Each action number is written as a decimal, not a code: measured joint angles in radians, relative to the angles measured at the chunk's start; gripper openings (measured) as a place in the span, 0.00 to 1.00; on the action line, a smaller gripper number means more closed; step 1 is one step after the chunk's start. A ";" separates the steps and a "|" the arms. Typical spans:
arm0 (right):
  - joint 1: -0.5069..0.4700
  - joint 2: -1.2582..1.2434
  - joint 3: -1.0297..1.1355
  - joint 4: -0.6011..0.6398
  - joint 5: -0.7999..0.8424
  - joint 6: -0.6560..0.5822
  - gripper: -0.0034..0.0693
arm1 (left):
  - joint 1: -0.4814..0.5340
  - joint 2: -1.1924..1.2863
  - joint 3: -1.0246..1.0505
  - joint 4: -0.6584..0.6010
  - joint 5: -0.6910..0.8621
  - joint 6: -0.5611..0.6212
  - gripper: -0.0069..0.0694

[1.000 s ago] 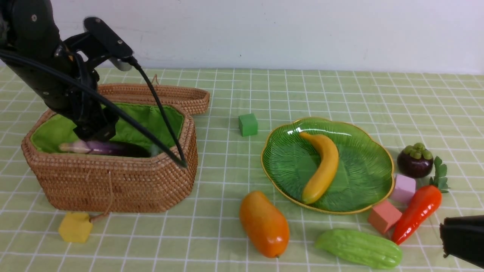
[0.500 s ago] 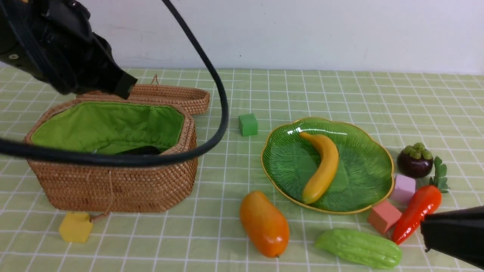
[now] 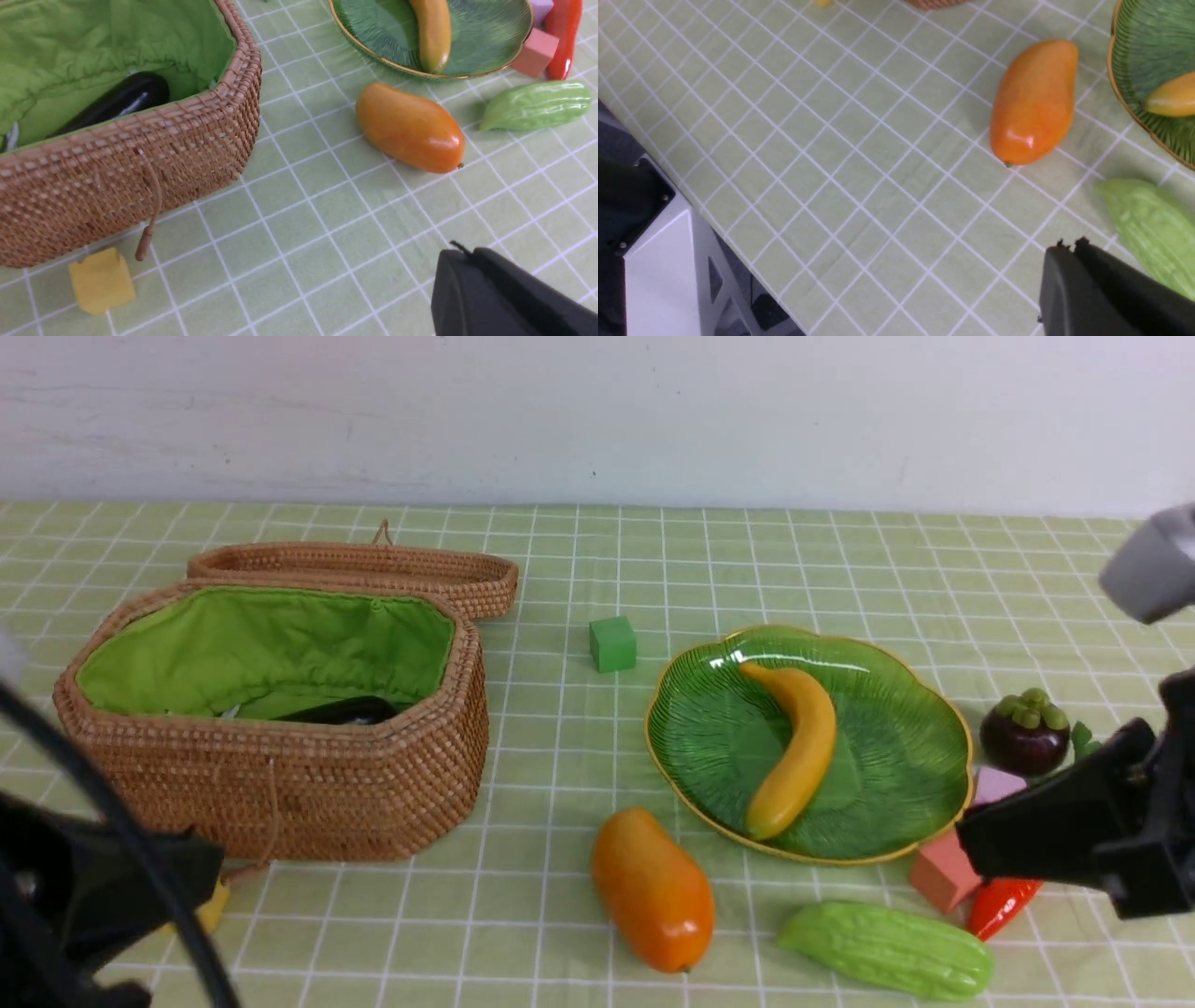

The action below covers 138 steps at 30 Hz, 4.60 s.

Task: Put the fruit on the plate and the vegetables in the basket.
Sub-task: Use the right arm to grab a mango and put it into the right plate

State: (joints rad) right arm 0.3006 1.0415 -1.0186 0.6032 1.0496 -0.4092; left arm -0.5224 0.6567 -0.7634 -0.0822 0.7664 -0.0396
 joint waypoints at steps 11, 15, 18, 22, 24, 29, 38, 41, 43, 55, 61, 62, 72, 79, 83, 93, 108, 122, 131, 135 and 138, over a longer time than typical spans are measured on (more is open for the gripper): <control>0.269 0.252 -0.184 -0.206 0.007 0.255 0.08 | 0.000 -0.216 0.137 -0.003 -0.057 0.007 0.07; 0.403 0.411 -0.279 -0.370 -0.001 0.395 0.13 | 0.000 -0.260 0.137 -0.005 -0.060 0.016 0.07; 0.429 0.497 -0.325 -0.422 0.002 0.439 0.21 | 0.000 -0.265 0.137 -0.020 -0.060 0.018 0.07; 0.431 0.662 -0.432 -0.455 0.010 0.469 0.53 | 0.000 -0.265 0.138 -0.055 -0.060 0.027 0.07; 0.429 0.712 -0.464 -0.461 0.010 0.481 0.63 | 0.000 -0.265 0.138 -0.062 -0.059 0.040 0.07; 0.427 0.867 -0.557 -0.509 0.014 0.555 0.96 | 0.000 -0.265 0.138 -0.106 -0.046 0.102 0.07; 0.427 1.000 -0.623 -0.595 0.013 0.606 0.91 | 0.000 -0.265 0.138 -0.195 -0.033 0.203 0.07; 0.427 1.028 -0.624 -0.615 0.013 0.619 0.89 | 0.000 -0.265 0.138 -0.202 -0.031 0.218 0.07; 0.427 1.035 -0.625 -0.620 0.013 0.623 0.89 | 0.000 -0.265 0.138 -0.205 -0.031 0.221 0.07; 0.427 1.070 -0.643 -0.619 0.014 0.624 0.88 | 0.000 -0.265 0.138 -0.209 -0.031 0.224 0.07; 0.425 1.075 -0.647 -0.619 0.014 0.624 0.87 | 0.000 -0.265 0.138 -0.209 -0.031 0.228 0.07; 0.424 1.075 -0.647 -0.619 0.015 0.624 0.87 | 0.000 -0.265 0.138 -0.209 -0.031 0.229 0.07; 0.422 1.068 -0.647 -0.611 0.017 0.624 0.87 | 0.000 -0.265 0.138 -0.209 -0.034 0.251 0.07; 0.422 1.039 -0.636 -0.576 0.017 0.624 0.87 | 0.000 -0.265 0.138 -0.209 -0.055 0.251 0.07; 0.422 1.003 -0.634 -0.573 0.019 0.624 0.87 | 0.000 -0.265 0.138 -0.209 -0.056 0.251 0.07; 0.422 0.984 -0.634 -0.561 0.022 0.624 0.87 | 0.000 -0.265 0.138 -0.209 -0.057 0.251 0.07; 0.422 0.984 -0.634 -0.561 0.026 0.624 0.87 | 0.000 -0.265 0.138 -0.210 -0.057 0.251 0.07; 0.353 0.932 -0.731 -0.562 0.043 0.624 0.87 | 0.000 -0.265 0.138 -0.210 -0.057 0.251 0.07; 0.134 0.958 -0.762 -0.579 -0.143 0.627 0.87 | 0.000 -0.265 0.138 -0.212 -0.057 0.251 0.07; 0.113 1.003 -0.762 -0.581 -0.193 0.627 0.87 | 0.000 -0.265 0.138 -0.212 -0.059 0.251 0.07; 0.113 1.029 -0.762 -0.592 -0.226 0.627 0.87 | 0.000 -0.265 0.138 -0.212 -0.061 0.251 0.07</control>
State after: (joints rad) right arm 0.4137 2.0710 -1.7802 0.0116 0.8232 0.2173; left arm -0.5224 0.3918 -0.6254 -0.2942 0.7050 0.2117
